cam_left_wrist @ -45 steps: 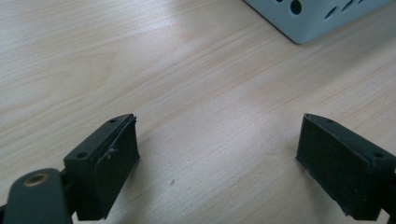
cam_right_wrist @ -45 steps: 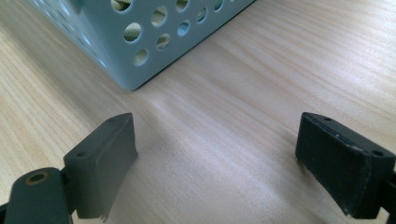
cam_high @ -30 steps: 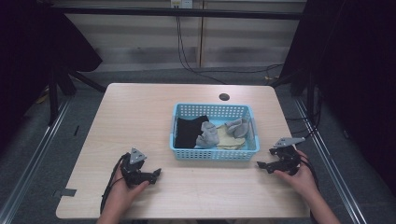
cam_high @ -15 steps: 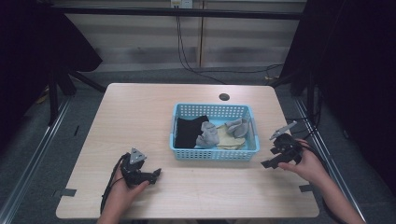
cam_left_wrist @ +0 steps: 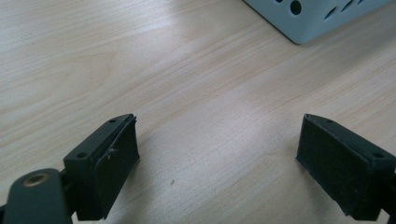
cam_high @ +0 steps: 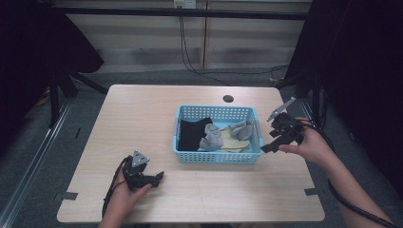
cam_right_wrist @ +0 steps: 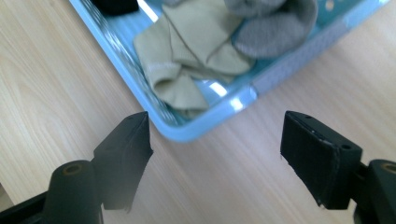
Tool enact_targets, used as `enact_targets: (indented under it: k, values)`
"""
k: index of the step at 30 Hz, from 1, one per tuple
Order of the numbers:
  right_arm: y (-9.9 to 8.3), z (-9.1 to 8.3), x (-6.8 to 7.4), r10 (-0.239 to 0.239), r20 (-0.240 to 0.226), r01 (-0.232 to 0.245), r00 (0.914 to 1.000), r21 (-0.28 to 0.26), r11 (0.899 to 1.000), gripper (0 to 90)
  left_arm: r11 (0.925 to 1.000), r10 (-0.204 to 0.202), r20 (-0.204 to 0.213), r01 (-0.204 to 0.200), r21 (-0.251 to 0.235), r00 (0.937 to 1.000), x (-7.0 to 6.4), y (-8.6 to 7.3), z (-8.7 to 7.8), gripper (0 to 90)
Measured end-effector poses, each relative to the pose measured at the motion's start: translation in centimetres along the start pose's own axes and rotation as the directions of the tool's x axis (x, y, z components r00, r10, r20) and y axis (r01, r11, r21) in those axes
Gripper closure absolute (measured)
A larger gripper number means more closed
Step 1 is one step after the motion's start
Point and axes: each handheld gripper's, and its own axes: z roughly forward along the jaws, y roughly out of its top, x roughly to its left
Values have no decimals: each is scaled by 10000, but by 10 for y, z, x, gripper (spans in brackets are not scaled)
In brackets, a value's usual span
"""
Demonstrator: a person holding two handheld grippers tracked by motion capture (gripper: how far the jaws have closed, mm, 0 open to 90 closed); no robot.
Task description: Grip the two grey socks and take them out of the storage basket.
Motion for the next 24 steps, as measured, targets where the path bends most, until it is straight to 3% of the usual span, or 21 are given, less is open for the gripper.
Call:
enact_targets:
  k: [1, 3, 4, 10, 17, 24]
  values:
    - [14, 0, 4, -162, -17, 162, 9999, -20, 9999, 239, 9999, -44, -25, 44, -94, 10000, -1, 0, 1, 119]
    - [19, 1, 6, -295, -27, 295, 9996, 2, 9996, 239, 9999, 106, -21, -106, 28, 9999, 0, 0, 0, 119]
    - [32, 7, 10, -455, -89, 455, 9989, -9, 9990, 239, 9999, 102, -22, -102, 24, 9999, 0, 0, 0, 119]
    - [63, 34, 14, -358, -493, 350, 9981, -170, 9992, 262, 10000, 94, -21, -94, 22, 10000, 0, 0, 0, 119]
    - [82, 64, 14, -163, -407, 162, 9990, -24, 9999, 272, 9999, 126, -15, -126, 44, 9999, 0, 0, 0, 118]
    - [92, 82, 16, -111, -410, 118, 9991, 163, 9998, 276, 9999, 126, -19, -126, 41, 9999, 0, 0, 0, 117]
